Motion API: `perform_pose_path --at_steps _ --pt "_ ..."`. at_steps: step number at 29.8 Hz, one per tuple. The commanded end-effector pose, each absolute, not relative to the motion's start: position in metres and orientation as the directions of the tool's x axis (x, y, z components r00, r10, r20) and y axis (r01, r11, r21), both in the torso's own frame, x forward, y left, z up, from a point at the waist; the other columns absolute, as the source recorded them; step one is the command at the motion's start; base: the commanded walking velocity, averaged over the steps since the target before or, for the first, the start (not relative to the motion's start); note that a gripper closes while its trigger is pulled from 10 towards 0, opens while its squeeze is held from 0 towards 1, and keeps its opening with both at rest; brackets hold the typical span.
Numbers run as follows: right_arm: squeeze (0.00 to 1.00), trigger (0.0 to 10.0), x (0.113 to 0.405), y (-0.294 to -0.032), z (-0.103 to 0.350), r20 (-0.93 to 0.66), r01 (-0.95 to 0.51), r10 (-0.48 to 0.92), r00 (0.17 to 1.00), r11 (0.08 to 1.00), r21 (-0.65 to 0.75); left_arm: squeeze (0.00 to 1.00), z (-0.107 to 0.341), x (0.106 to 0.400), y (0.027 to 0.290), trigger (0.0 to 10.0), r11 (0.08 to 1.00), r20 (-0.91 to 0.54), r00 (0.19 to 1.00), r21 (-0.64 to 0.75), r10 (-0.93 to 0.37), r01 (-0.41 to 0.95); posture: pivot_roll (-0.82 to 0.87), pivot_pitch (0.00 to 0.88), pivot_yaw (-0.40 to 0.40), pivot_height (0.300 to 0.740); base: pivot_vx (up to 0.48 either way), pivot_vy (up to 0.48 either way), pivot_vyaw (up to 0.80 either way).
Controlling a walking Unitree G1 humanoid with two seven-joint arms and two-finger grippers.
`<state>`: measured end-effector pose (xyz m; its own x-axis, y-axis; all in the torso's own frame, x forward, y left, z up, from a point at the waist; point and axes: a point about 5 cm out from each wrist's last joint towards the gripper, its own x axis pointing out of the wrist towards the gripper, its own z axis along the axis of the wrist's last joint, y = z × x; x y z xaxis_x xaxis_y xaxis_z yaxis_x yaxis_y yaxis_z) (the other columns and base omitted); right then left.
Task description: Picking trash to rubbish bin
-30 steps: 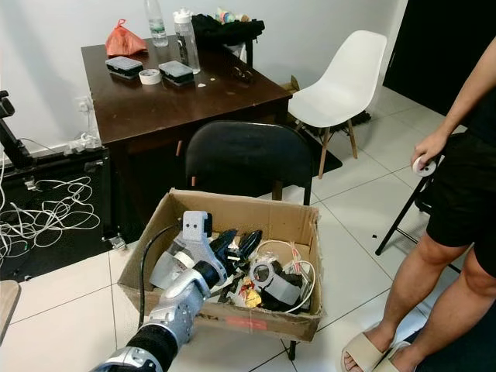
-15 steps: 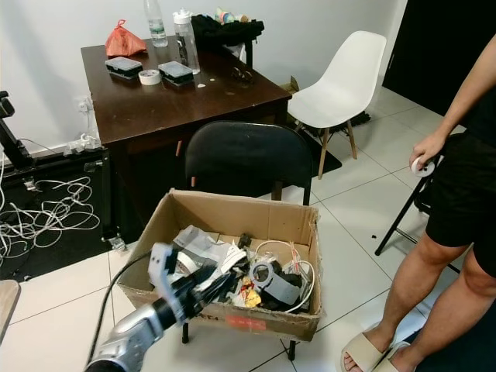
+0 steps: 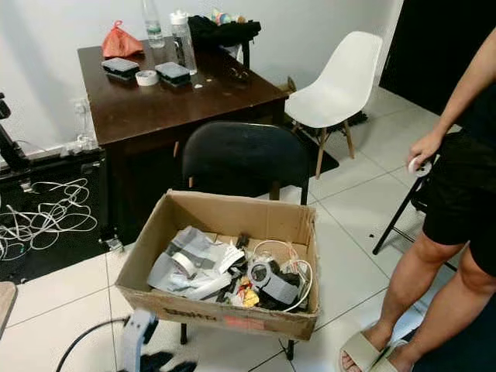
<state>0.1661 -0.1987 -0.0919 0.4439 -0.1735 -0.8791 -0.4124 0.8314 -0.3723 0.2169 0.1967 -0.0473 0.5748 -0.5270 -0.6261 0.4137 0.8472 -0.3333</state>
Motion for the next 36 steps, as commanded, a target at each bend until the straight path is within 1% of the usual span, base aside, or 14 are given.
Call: perform_pose_path --at_steps 1,2,4,5,6,8,9,10,12,17,25,36 --pt "0.00 10.0 0.158 -0.189 -0.097 -0.900 -0.437 -0.137 0.415 0.837 -0.329 0.00 -0.063 0.195 0.212 10.0 0.909 -0.748 0.530 -0.248 -0.400 0.336 -0.07 0.178 0.052 0.740 0.000 0.000 0.00" --pt "0.00 10.0 0.158 -0.189 -0.097 -0.900 -0.437 -0.137 0.415 0.837 -0.329 0.00 -0.063 0.195 0.212 10.0 0.909 -0.748 0.530 -0.248 -0.400 0.336 -0.07 0.178 0.052 0.740 0.000 0.000 0.00" --pt "0.00 10.0 0.158 -0.189 -0.097 -0.899 -0.438 -0.137 0.416 0.836 -0.331 0.00 -0.070 0.186 0.221 10.0 0.957 -0.790 0.546 -0.177 -0.277 0.230 -0.07 0.170 0.048 0.740 0.000 0.000 0.00" --pt "0.00 10.0 0.159 -0.188 -0.097 -0.899 -0.439 -0.137 0.417 0.835 -0.331 0.00 -0.073 0.181 0.223 10.0 0.970 -0.809 0.540 -0.147 -0.231 0.196 -0.07 0.166 0.047 0.740 0.000 0.000 0.00" --pt "0.00 10.0 0.159 -0.188 -0.097 -0.899 -0.439 -0.137 0.417 0.835 -0.331 0.00 -0.073 0.181 0.223 10.0 0.970 -0.809 0.540 -0.147 -0.231 0.196 -0.07 0.166 0.047 0.740 0.000 0.000 0.00" --pt "0.00 10.0 0.159 -0.188 -0.096 -0.898 -0.442 -0.136 0.419 0.833 -0.332 0.00 -0.080 0.169 0.223 10.0 0.981 -0.836 0.516 -0.131 -0.187 0.143 -0.07 0.163 0.044 0.740 0.000 0.000 0.00" --pt "0.00 10.0 0.159 -0.188 -0.096 -0.898 -0.443 -0.136 0.420 0.833 -0.333 0.00 -0.084 0.163 0.220 10.0 0.982 -0.847 0.500 -0.137 -0.183 0.127 -0.07 0.162 0.044 0.740 -0.240 0.000 0.00" --pt "0.00 10.0 0.159 -0.188 -0.096 -0.898 -0.443 -0.136 0.420 0.833 -0.333 0.00 -0.084 0.163 0.220 10.0 0.982 -0.847 0.500 -0.137 -0.183 0.127 -0.07 0.162 0.044 0.740 -0.240 0.000 0.00" --pt "0.00 10.0 0.160 -0.188 -0.096 -0.897 -0.444 -0.135 0.421 0.831 -0.334 0.00 -0.091 0.151 0.213 10.0 0.984 -0.867 0.466 -0.145 -0.177 0.106 -0.07 0.157 0.044 0.740 -0.264 0.000 0.00" --pt "0.00 10.0 0.160 -0.188 -0.096 -0.896 -0.444 -0.136 0.422 0.831 -0.335 0.00 -0.096 0.140 0.210 10.0 0.987 -0.886 0.435 -0.135 -0.161 0.091 -0.08 0.157 0.046 0.740 -0.279 0.000 0.00" --pt "0.00 10.0 0.160 -0.188 -0.096 -0.897 -0.442 -0.137 0.420 0.832 -0.334 0.00 -0.099 0.134 0.206 10.0 0.987 -0.892 0.423 -0.139 -0.158 0.074 -0.08 0.161 0.048 0.740 -0.293 0.000 0.00" --pt "0.00 10.0 0.160 -0.189 -0.096 -0.897 -0.440 -0.139 0.420 0.833 -0.335 0.00 -0.100 0.131 0.203 10.0 0.986 -0.895 0.414 -0.142 -0.166 0.089 -0.08 0.161 0.048 0.740 -0.304 0.000 0.00"
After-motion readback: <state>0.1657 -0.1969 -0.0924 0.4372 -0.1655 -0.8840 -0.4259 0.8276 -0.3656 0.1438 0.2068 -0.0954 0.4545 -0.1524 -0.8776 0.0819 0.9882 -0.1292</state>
